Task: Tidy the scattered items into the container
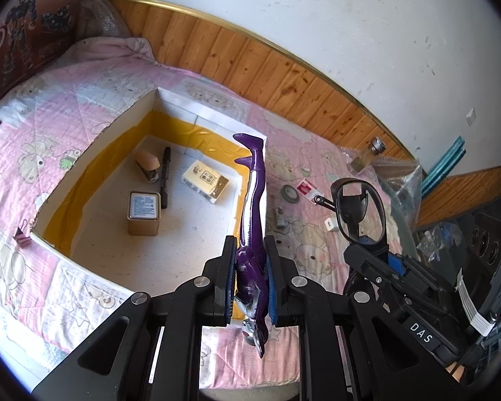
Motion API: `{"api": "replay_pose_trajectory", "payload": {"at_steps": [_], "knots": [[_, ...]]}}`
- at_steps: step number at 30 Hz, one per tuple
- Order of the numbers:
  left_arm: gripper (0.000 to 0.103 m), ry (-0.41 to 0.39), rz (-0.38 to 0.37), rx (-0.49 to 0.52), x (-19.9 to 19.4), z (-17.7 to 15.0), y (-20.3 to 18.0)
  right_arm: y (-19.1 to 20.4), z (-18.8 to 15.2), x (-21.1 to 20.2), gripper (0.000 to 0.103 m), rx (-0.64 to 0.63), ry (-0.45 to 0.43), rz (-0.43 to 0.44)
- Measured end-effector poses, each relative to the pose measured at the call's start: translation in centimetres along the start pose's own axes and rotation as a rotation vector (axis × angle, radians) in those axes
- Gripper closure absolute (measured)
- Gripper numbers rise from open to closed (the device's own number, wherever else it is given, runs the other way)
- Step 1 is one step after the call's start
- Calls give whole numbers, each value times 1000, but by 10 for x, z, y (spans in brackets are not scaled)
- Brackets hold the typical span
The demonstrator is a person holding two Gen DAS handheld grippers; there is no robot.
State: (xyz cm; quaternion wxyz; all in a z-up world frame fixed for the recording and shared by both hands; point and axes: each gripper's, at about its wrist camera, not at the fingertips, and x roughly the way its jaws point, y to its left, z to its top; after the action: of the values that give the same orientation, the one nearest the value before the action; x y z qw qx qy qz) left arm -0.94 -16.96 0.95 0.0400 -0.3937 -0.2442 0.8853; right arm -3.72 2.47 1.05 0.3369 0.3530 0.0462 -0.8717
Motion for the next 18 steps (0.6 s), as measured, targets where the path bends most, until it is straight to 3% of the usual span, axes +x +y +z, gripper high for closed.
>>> {"api": "replay_pose_trajectory", "payload": {"at_steps": [18], "knots": [[88, -21, 9, -57, -3, 15, 32, 22, 22, 16, 74, -48, -2, 31]]}}
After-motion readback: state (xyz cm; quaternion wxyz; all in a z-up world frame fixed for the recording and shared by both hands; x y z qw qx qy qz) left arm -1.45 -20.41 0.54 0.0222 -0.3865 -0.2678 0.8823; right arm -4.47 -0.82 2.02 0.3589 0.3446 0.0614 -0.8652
